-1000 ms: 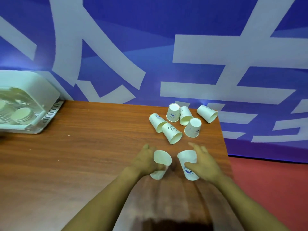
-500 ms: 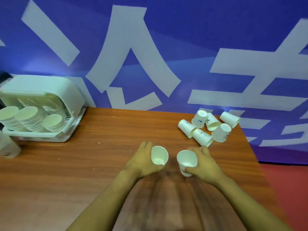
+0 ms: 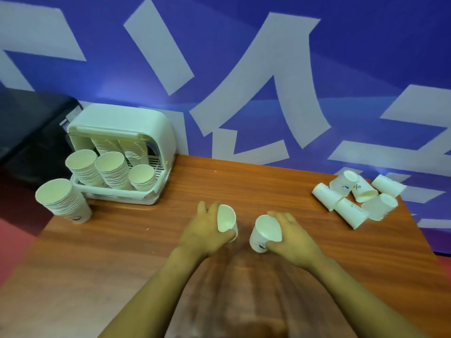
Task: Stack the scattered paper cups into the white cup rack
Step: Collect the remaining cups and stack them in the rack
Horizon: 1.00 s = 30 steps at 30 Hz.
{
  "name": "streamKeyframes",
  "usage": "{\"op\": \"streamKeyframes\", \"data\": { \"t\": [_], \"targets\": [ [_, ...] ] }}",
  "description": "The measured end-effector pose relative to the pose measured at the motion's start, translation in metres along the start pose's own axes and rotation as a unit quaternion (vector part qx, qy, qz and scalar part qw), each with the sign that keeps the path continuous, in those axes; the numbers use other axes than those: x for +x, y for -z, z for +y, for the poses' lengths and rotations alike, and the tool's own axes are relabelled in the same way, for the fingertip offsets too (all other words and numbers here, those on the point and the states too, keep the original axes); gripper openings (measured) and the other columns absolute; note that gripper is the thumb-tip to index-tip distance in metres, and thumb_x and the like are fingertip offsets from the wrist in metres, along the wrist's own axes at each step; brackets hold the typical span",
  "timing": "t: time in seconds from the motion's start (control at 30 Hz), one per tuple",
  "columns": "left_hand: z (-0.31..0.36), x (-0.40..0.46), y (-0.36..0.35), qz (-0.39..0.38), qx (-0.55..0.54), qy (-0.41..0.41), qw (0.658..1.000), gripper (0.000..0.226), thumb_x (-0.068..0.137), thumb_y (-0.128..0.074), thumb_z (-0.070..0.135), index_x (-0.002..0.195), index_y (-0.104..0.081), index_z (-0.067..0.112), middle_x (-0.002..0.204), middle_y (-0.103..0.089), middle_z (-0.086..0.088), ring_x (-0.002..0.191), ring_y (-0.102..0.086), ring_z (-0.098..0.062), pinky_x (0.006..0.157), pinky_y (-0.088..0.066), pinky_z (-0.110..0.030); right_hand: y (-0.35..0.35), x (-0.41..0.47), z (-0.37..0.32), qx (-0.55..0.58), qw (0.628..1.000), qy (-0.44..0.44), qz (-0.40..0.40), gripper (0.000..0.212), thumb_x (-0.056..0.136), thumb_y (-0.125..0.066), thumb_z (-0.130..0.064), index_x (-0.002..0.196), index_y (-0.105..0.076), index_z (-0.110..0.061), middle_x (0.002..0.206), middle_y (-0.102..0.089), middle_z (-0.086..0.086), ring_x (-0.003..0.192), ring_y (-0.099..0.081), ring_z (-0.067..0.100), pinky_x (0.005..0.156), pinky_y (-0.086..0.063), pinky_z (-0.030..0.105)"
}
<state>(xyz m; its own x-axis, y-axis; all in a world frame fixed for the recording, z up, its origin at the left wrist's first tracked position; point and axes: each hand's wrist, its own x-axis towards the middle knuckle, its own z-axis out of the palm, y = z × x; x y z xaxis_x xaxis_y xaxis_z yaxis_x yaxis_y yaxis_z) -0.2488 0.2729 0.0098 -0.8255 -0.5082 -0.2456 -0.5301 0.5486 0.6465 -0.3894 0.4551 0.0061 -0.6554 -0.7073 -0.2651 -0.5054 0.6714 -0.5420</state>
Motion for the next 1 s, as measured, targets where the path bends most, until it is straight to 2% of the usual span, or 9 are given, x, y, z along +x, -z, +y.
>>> {"op": "streamKeyframes", "data": {
  "t": [0.1, 0.23, 0.33, 0.4, 0.5, 0.63, 0.77, 0.93, 1.0],
  "targets": [
    [-0.004, 0.001, 0.002, 0.012, 0.026, 0.015, 0.999, 0.087, 0.061, -0.043, 0.063, 0.138, -0.035, 0.024, 0.120, -0.034, -0.001, 0.102, -0.054, -0.029, 0.089, -0.049, -0.040, 0.000, 0.015, -0.002, 0.025, 1.000, 0.004, 0.003, 0.075, 0.076, -0.070, -0.027, 0.142, -0.033, -0.025, 0.139, -0.036, -0.008, 0.126, -0.042, 0.012, 0.099, -0.038, 0.027],
    [-0.023, -0.001, 0.017, 0.028, 0.044, 0.062, 0.997, 0.069, 0.073, -0.050, 0.058, 0.131, -0.038, 0.022, 0.120, -0.036, 0.000, 0.104, -0.052, -0.027, 0.088, -0.047, -0.039, -0.012, 0.035, -0.007, 0.077, 0.997, 0.011, -0.004, 0.072, 0.076, -0.073, -0.028, 0.138, -0.037, -0.026, 0.132, -0.041, -0.010, 0.121, -0.044, 0.010, 0.095, -0.038, 0.024],
    [-0.039, -0.001, 0.041, 0.070, 0.085, 0.070, 0.991, 0.086, 0.057, -0.028, 0.069, 0.128, -0.042, 0.022, 0.121, -0.042, 0.000, 0.111, -0.046, -0.025, 0.092, -0.043, -0.037, -0.030, 0.043, -0.016, 0.102, 0.995, 0.008, -0.013, 0.069, 0.076, -0.075, -0.031, 0.135, -0.039, -0.027, 0.125, -0.045, -0.010, 0.114, -0.045, 0.010, 0.088, -0.035, 0.022],
    [-0.049, 0.004, 0.052, 0.094, 0.107, 0.080, 0.987, 0.095, 0.055, -0.021, 0.069, 0.135, -0.039, 0.021, 0.129, -0.042, -0.002, 0.117, -0.040, -0.026, 0.098, -0.039, -0.035, -0.041, 0.043, -0.020, 0.100, 0.995, 0.006, -0.028, 0.070, 0.076, -0.075, -0.031, 0.135, -0.039, -0.027, 0.126, -0.045, -0.009, 0.114, -0.044, 0.009, 0.089, -0.035, 0.022],
    [-0.056, 0.019, 0.068, 0.124, 0.119, 0.056, 0.983, 0.100, 0.058, -0.018, 0.067, 0.145, -0.031, 0.018, 0.137, -0.040, -0.006, 0.122, -0.038, -0.028, 0.103, -0.035, -0.036, -0.042, 0.045, -0.029, 0.086, 0.996, 0.004, -0.028, 0.072, 0.075, -0.076, -0.030, 0.137, -0.039, -0.023, 0.129, -0.045, -0.006, 0.118, -0.045, 0.012, 0.092, -0.035, 0.022],
    [-0.062, 0.034, 0.100, 0.146, 0.163, 0.013, 0.976, 0.099, 0.058, -0.013, 0.064, 0.147, -0.028, 0.022, 0.138, -0.040, -0.005, 0.124, -0.038, -0.026, 0.100, -0.035, -0.038, -0.034, 0.049, -0.046, 0.089, 0.996, -0.010, 0.006, 0.073, 0.077, -0.076, -0.033, 0.138, -0.038, -0.024, 0.131, -0.042, -0.010, 0.118, -0.042, 0.009, 0.094, -0.034, 0.022],
    [-0.093, 0.038, 0.137, 0.176, 0.192, -0.003, 0.966, 0.095, 0.062, -0.013, 0.064, 0.143, -0.035, 0.020, 0.141, -0.040, -0.005, 0.125, -0.040, -0.029, 0.101, -0.034, -0.041, -0.045, 0.052, -0.070, 0.086, 0.996, -0.027, 0.026, 0.073, 0.075, -0.077, -0.033, 0.137, -0.041, -0.024, 0.131, -0.045, -0.008, 0.115, -0.045, 0.011, 0.095, -0.038, 0.025],
    [-0.124, 0.044, 0.172, 0.198, 0.194, -0.008, 0.961, 0.079, 0.073, -0.032, 0.052, 0.143, -0.037, 0.017, 0.145, -0.039, -0.011, 0.130, -0.038, -0.033, 0.105, -0.030, -0.047, -0.069, 0.060, -0.103, 0.089, 0.995, -0.030, 0.033, 0.071, 0.074, -0.077, -0.033, 0.136, -0.042, -0.025, 0.127, -0.045, -0.010, 0.113, -0.047, 0.012, 0.094, -0.040, 0.025],
    [-0.128, 0.049, 0.184, 0.212, 0.186, -0.013, 0.959, 0.083, 0.071, -0.026, 0.057, 0.142, -0.039, 0.016, 0.143, -0.041, -0.009, 0.130, -0.039, -0.031, 0.104, -0.031, -0.048, -0.075, 0.064, -0.113, 0.092, 0.994, -0.034, 0.038, 0.070, 0.074, -0.077, -0.032, 0.135, -0.042, -0.025, 0.126, -0.045, -0.010, 0.112, -0.047, 0.011, 0.092, -0.040, 0.025]
  ]
}}
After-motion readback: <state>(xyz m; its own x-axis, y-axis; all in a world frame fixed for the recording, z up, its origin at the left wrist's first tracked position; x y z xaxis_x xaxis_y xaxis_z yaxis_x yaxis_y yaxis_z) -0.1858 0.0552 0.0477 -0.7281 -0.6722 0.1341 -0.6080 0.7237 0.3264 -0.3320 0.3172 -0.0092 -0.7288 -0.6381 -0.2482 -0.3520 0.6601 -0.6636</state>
